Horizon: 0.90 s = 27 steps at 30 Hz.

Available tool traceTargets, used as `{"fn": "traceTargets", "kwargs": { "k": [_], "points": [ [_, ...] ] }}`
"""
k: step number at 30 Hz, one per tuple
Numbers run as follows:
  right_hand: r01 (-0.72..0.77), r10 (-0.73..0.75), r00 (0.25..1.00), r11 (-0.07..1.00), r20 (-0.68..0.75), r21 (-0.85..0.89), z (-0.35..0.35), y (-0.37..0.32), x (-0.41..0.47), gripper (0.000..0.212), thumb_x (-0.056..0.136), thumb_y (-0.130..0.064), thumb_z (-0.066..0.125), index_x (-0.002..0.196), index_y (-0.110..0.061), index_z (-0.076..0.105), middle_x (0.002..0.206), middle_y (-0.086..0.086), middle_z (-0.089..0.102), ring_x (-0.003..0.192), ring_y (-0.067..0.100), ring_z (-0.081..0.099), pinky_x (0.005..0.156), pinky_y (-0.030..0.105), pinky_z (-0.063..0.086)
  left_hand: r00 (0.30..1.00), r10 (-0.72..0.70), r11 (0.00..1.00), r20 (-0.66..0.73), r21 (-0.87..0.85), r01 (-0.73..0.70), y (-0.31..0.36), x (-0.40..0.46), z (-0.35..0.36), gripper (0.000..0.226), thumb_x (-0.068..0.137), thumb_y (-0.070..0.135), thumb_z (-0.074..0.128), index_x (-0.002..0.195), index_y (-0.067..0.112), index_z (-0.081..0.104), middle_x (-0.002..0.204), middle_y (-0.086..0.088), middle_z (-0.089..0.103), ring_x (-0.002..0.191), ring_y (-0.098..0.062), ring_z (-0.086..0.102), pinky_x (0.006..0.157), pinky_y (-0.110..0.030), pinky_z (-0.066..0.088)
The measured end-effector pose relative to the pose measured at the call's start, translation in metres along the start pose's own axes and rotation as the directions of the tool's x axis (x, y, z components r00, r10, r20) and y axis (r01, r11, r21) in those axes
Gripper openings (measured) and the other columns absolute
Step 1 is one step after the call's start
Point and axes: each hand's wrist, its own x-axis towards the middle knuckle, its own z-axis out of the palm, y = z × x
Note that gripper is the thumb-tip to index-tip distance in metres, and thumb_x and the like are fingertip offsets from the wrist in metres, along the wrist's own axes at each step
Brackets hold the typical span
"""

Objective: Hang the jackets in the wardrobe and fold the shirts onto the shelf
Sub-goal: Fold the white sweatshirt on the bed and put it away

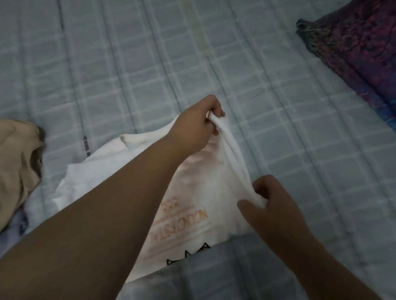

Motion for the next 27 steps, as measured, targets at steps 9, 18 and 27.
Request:
{"fn": "traceTargets", "kwargs": {
  "k": [9, 18, 27],
  "points": [
    [0.336, -0.334, 0.934, 0.942, 0.125, 0.013, 0.135, -0.088, -0.097, 0.045, 0.072, -0.015, 0.069, 0.103, -0.041, 0.049, 0.099, -0.016, 0.057, 0.093, -0.003, 0.055, 0.079, 0.007, 0.039, 0.925, -0.379, 0.777, -0.022, -0.551, 0.305, -0.032, -0.115, -0.177, 0.022, 0.073, -0.013, 0.051, 0.083, 0.004, 0.061, 0.093, -0.016, 0.067, 0.087, -0.022, 0.064, 0.075, -0.033, 0.053],
    [0.557, -0.451, 0.787, 0.812, 0.422, -0.172, 0.275, -0.082, -0.129, 0.052, 0.078, -0.01, 0.063, 0.116, -0.034, 0.038, 0.11, -0.01, 0.042, 0.099, 0.016, 0.057, 0.081, 0.034, 0.053, 0.819, -0.484, 0.869, -0.306, -0.057, 0.492, -0.131, -0.22, -0.214, 0.012, 0.081, 0.004, 0.07, 0.086, 0.015, 0.067, 0.077, 0.012, 0.058, 0.066, 0.001, 0.053, 0.068, -0.02, 0.038],
    [0.558, -0.414, 0.707, 0.824, 0.573, -0.093, 0.286, -0.062, -0.116, 0.054, 0.074, -0.004, 0.041, 0.12, -0.028, 0.057, 0.112, -0.015, 0.057, 0.098, 0.0, 0.054, 0.088, 0.02, 0.046, 0.803, -0.335, 0.899, -0.493, 0.088, 0.429, -0.183, -0.239, -0.184, 0.031, 0.076, -0.01, 0.044, 0.089, 0.006, 0.067, 0.103, -0.013, 0.057, 0.096, -0.034, 0.058, 0.087, -0.028, 0.038]
  ]
}}
